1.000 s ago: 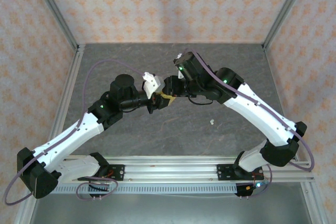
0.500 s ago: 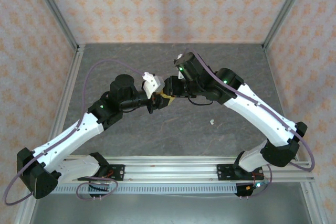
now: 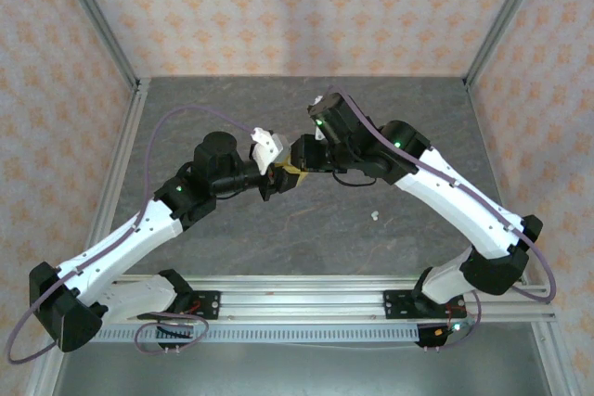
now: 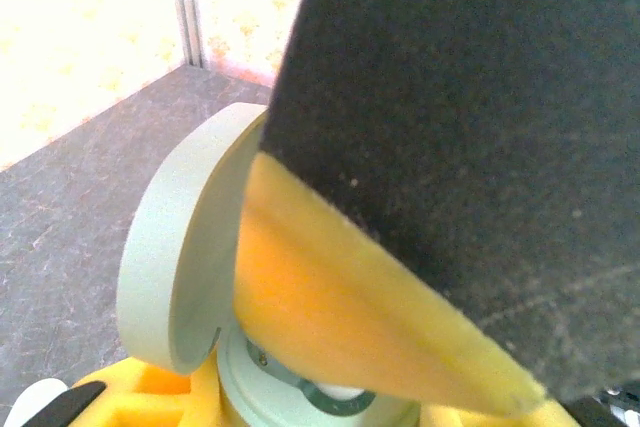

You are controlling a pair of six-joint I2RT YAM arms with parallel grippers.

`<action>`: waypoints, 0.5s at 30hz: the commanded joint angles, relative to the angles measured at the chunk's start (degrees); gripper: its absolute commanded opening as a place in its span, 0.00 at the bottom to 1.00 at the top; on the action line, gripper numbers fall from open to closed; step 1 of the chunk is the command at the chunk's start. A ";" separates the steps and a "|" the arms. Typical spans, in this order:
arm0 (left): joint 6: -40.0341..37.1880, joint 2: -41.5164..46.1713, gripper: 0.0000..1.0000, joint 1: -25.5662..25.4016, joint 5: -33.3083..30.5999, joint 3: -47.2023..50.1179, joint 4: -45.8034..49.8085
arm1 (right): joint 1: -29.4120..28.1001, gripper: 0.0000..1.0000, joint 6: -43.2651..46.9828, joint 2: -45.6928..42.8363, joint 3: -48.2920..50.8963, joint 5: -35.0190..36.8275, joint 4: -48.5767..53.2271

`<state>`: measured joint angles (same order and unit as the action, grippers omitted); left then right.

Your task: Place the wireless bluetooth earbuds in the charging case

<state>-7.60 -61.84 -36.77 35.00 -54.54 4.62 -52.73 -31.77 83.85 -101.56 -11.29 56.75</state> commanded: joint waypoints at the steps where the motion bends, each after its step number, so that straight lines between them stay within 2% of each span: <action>1: -0.80 0.99 0.29 -0.58 -0.98 -0.42 -0.38 | -0.25 0.20 -0.41 -1.84 0.66 4.41 0.02; 7: -0.56 0.77 0.29 -0.58 -0.99 -0.31 -0.51 | -0.28 0.20 -1.10 -4.70 5.57 6.61 -5.86; 15: -0.49 0.76 0.29 -0.58 -1.17 -0.33 -0.43 | -0.22 0.20 -1.45 -5.48 7.52 4.90 -8.60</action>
<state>-7.60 -61.87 -37.04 34.57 -54.54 4.89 -52.73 -32.62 79.75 -94.78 -7.44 50.00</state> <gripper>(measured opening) 0.346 0.202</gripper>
